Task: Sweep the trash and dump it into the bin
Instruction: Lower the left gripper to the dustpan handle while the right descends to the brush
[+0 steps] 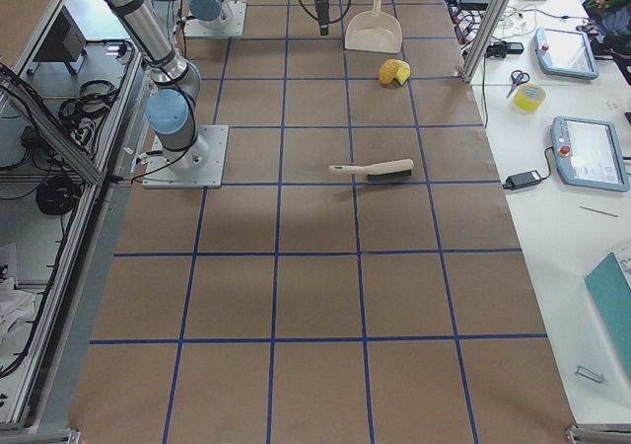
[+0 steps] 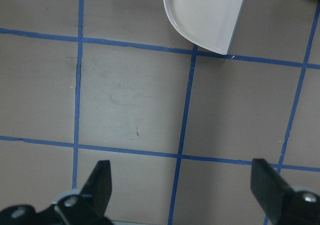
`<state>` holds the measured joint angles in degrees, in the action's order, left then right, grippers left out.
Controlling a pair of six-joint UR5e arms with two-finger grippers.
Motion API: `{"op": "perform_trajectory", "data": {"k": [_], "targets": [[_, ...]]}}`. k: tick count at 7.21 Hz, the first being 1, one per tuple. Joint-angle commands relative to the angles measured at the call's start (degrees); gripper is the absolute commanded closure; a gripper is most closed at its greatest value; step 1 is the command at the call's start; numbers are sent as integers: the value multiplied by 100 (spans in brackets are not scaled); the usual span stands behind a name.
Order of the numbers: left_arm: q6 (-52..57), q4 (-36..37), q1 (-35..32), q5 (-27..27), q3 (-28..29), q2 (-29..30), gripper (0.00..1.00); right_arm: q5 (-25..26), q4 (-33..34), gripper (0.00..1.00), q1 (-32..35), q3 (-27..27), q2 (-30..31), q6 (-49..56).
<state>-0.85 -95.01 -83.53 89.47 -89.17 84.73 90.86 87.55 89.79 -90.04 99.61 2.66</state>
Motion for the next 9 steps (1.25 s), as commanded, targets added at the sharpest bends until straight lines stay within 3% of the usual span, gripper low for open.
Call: {"op": "perform_trajectory", "data": {"k": [1, 3, 4, 5, 6, 9], "targets": [[58, 0, -5, 26, -13, -44, 0, -15, -10, 0, 3, -22, 15, -38], [102, 105, 29, 44, -126, 43, 0, 2, 34, 0, -5, -22, -38, 32], [738, 680, 91, 61, -257, 44, 0, 11, 25, 0, -40, -31, -81, 58], [1362, 790, 187, 88, -285, 122, 0, 55, 34, 0, -93, -40, -151, 59], [2029, 1226, 275, 71, -363, 401, 1, 386, 8, 0, -258, -40, -352, 181], [4740, 1994, 320, 192, -444, 1289, 0, 372, 585, 0, -1311, -276, -688, 2294]]}}
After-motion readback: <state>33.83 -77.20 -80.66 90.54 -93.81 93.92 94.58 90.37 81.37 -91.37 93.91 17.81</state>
